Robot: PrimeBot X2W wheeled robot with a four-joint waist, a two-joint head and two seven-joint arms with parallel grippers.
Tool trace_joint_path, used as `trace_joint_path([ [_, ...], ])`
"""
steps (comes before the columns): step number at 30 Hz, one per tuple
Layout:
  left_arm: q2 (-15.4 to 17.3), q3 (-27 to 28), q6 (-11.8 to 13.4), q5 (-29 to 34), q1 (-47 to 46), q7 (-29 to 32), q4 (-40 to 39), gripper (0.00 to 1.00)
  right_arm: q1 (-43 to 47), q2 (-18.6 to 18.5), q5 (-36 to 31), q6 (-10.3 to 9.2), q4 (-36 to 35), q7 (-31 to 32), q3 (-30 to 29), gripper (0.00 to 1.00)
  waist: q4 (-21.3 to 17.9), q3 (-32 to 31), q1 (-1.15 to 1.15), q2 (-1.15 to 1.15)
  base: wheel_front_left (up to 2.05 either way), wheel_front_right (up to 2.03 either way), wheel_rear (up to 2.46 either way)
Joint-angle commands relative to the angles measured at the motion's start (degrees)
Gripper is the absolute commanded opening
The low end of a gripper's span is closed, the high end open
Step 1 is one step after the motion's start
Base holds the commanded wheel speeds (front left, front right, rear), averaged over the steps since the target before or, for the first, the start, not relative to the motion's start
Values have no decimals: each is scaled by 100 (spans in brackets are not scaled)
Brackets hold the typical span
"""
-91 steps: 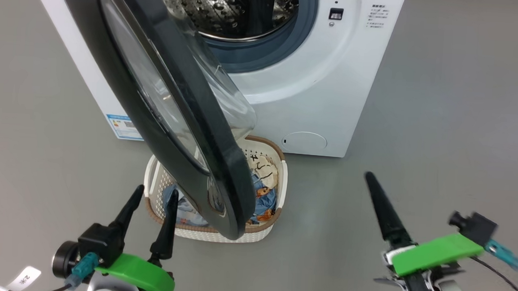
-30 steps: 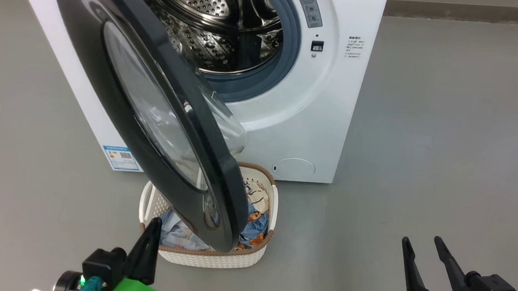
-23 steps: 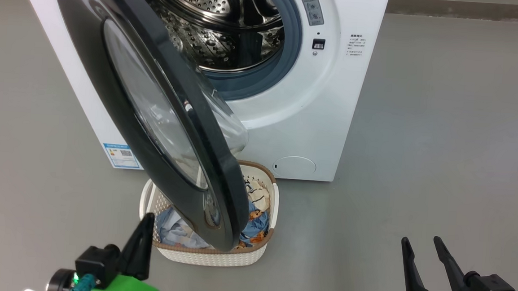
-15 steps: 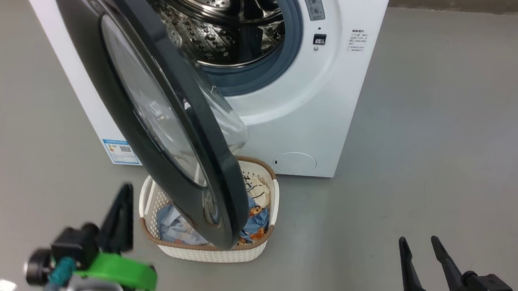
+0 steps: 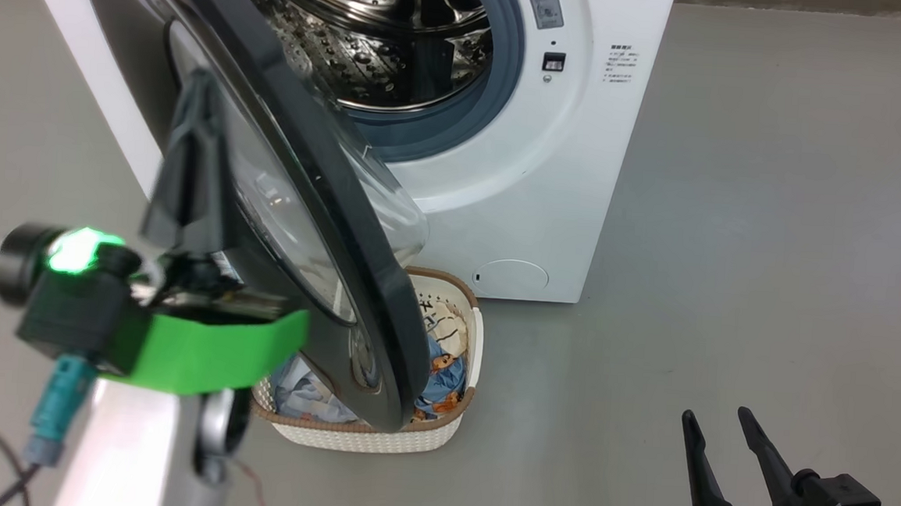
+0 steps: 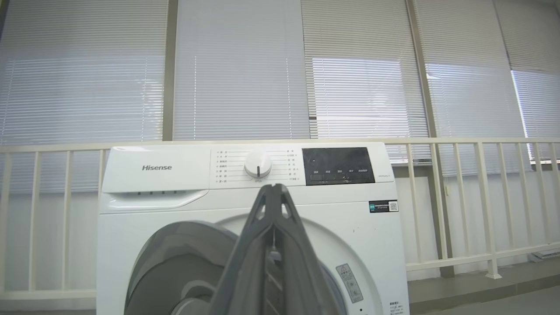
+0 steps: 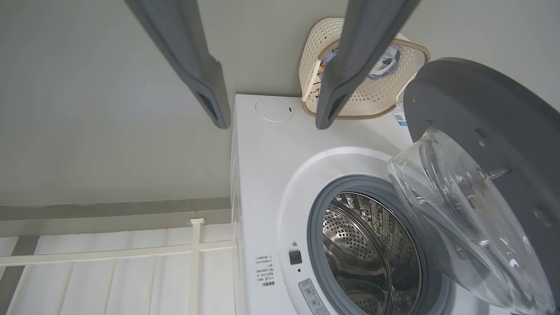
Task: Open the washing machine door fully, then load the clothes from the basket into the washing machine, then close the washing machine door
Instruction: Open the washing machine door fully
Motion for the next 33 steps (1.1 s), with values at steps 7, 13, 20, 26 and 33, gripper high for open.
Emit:
trace_joint_path([
  [7, 99, -1147, -100, -158, -618, 403, -714, 0, -8, -23, -10, 17, -163, -67, 209, 100, -73, -9, 0, 0, 0, 0, 0],
  [13, 99, -2261, -182, -607, -586, 1075, -668, 0, -10, -23, 15, 17, -149, -68, 268, 100, -134, 2, 0, 0, 0, 0, 0],
  [20, 105, -2822, -93, -878, -348, 1602, -459, 0, 4, -23, 36, 17, -148, -69, 280, 100, -160, 37, 0, 0, 0, 0, 0],
  [26, 233, -2815, 115, -883, -108, 1862, -70, 0, -4, -23, 9, 17, -191, -70, 271, 100, -166, 70, 0, 0, 0, 0, 0],
  [33, 359, -2553, 498, -820, 30, 1900, 483, 0, 20, -23, -53, 17, -278, -70, 259, 100, -178, 55, 0, 0, 0, 0, 0],
])
